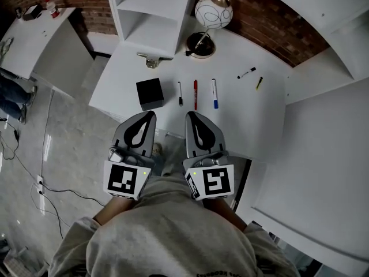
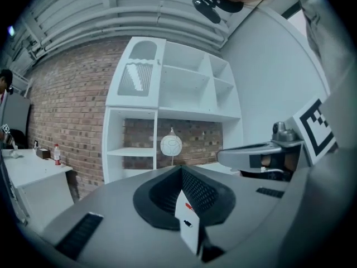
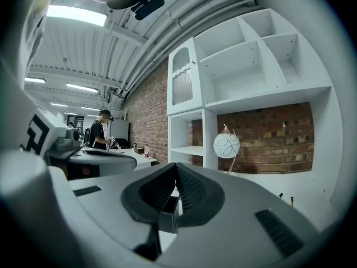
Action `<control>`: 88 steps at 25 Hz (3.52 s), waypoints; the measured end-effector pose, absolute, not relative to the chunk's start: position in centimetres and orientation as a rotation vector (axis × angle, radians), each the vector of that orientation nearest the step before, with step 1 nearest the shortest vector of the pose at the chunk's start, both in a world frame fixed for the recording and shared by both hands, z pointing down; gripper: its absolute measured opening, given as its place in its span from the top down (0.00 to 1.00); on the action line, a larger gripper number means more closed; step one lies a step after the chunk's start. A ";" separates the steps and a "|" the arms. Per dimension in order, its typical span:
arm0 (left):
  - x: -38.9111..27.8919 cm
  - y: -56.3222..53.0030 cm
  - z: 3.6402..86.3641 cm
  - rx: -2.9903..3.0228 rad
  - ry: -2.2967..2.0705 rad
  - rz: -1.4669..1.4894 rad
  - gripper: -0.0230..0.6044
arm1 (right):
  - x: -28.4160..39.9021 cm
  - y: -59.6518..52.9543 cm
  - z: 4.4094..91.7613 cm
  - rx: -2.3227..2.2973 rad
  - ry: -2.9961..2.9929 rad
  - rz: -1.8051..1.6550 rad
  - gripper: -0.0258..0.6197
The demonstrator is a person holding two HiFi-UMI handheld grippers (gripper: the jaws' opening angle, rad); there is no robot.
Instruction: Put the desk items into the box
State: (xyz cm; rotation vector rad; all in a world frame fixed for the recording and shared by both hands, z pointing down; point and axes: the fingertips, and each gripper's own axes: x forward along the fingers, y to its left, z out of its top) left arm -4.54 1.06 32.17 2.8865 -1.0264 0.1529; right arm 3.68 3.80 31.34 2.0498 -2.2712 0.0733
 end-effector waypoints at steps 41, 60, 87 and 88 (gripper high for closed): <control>2.0 -9.6 44.6 2.832 -0.919 0.503 0.96 | 7.5 -9.3 47.2 1.820 -2.163 0.333 0.93; 4.2 -10.1 48.1 2.735 -0.879 0.724 0.96 | 9.6 -10.7 57.8 1.690 -1.965 0.666 0.93; 4.0 -11.0 48.0 2.677 -0.933 0.721 0.96 | 10.3 -12.3 63.8 1.515 -1.723 0.941 0.83; 3.9 -11.0 47.9 2.675 -0.936 0.718 0.96 | 10.3 -12.3 63.8 1.515 -1.716 0.936 0.83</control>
